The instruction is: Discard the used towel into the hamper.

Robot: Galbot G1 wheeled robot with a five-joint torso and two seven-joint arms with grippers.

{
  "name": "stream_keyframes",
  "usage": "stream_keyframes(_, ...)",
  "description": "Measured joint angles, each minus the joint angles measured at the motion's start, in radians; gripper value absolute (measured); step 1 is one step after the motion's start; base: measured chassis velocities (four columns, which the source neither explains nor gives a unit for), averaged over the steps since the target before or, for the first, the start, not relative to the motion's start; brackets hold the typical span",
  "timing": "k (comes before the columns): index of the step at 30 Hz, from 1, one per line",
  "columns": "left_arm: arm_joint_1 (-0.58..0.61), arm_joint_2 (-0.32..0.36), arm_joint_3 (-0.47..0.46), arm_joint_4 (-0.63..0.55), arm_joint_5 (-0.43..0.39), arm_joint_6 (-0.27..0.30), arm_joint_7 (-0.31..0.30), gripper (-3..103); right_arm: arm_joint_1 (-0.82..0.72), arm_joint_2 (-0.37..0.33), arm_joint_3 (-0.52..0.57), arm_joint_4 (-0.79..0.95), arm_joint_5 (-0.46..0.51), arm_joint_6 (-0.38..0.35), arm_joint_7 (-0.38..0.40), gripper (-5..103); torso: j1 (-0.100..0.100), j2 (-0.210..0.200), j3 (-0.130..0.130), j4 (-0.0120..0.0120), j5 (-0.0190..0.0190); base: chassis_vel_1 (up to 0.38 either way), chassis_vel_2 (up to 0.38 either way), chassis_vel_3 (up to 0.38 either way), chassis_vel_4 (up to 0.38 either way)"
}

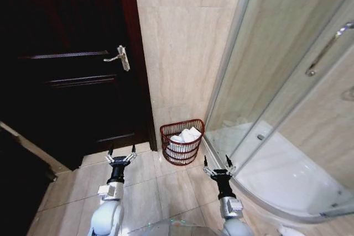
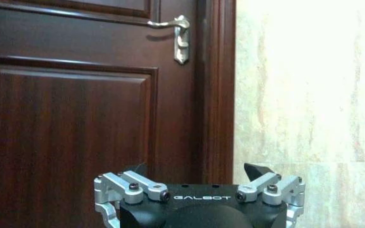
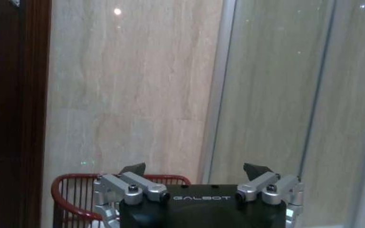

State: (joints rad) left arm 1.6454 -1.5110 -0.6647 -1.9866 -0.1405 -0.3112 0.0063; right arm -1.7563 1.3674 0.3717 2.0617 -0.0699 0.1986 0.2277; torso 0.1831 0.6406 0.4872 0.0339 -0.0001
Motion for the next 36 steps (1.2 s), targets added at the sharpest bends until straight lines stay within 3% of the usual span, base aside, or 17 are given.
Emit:
stream_keyframes(9,0.004,0.011,0.000,-0.004,-0.001,0.004,0.004,100,0.000,-0.009,0.064,0.003,0.035,0.018,-0.055,100,-0.015,-0.038,-0.023,0.0001,0.0002,-0.035,-0.053,-0.041,-0.035)
stream_keyframes(14,0.018,0.002,-0.007,-0.011,-0.001,0.005,0.005,100,-0.022,0.015,0.117,0.026,0.054,0.022,-0.126,100,-0.026,-0.064,-0.038,0.0000,0.0000,-0.046,-0.038,-0.042,-0.055)
stream_keyframes(26,0.033,0.008,-0.008,-0.010,-0.012,0.005,0.014,100,-0.071,0.014,0.186,0.069,0.084,0.078,-0.139,100,-0.044,-0.111,-0.067,0.0000,0.0002,-0.008,-0.008,-0.008,-0.008)
stream_keyframes(36,0.024,0.002,-0.004,-0.012,-0.005,0.018,0.023,100,-0.110,0.026,0.183,0.066,0.104,0.128,-0.126,100,-0.060,-0.151,-0.092,0.0000,0.0001,-0.050,-0.054,-0.044,-0.050)
